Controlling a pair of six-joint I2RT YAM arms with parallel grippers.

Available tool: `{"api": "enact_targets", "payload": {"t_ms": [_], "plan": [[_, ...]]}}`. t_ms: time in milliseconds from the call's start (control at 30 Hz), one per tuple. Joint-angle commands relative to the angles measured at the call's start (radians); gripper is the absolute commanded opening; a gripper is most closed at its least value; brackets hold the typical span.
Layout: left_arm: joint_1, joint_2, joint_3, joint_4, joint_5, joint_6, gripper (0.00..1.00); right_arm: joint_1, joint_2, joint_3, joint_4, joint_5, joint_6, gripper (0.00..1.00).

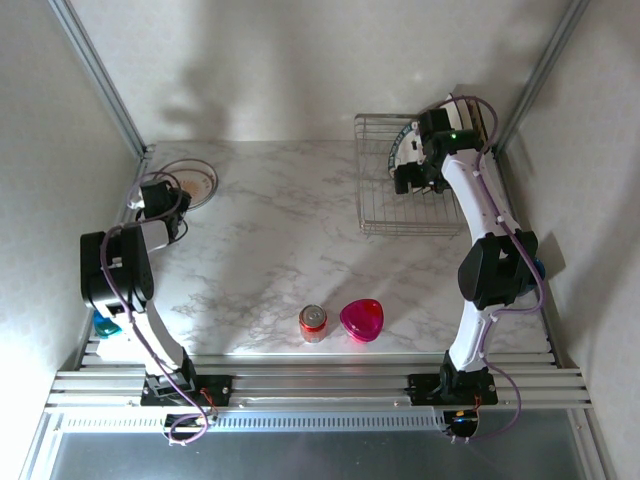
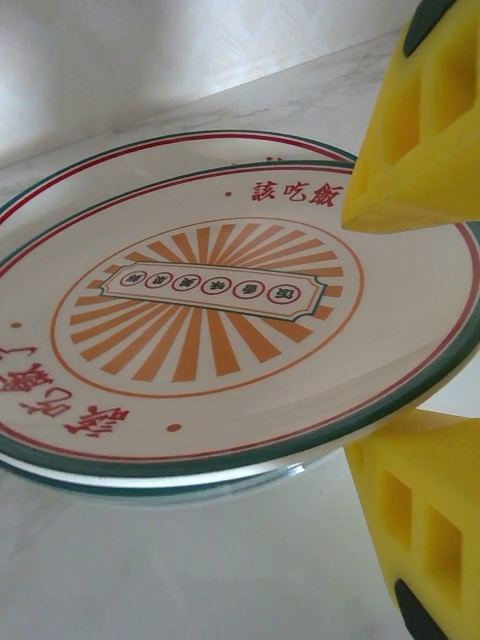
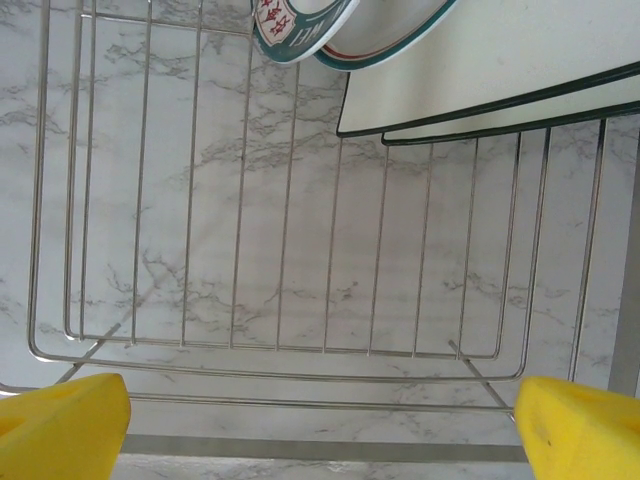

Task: Unload the plates from the dish rack

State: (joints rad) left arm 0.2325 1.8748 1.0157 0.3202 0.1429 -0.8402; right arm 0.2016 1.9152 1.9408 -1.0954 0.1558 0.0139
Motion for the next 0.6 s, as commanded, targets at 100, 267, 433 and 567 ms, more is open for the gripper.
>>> {"api": "enact_targets", "payload": {"t_ms": [100,267,433,567], "plan": [[-0.005,0.058,0.098,-0.052,0.050,0.049,0.53,0.009,0.010,0.012,-0.003,-0.008,-0.002,0.99],[-0.008,0.057,0.115,-0.081,0.052,0.077,0.56,0.009,0.020,0.021,-0.004,-0.006,-0.003,0.99],[-0.007,0.046,0.120,-0.135,0.038,0.135,0.59,0.009,0.035,0.036,-0.008,-0.015,-0.005,0.99],[-0.009,0.044,0.148,-0.209,0.022,0.205,0.63,0.012,0.043,0.054,-0.014,-0.017,-0.006,0.99]]}}
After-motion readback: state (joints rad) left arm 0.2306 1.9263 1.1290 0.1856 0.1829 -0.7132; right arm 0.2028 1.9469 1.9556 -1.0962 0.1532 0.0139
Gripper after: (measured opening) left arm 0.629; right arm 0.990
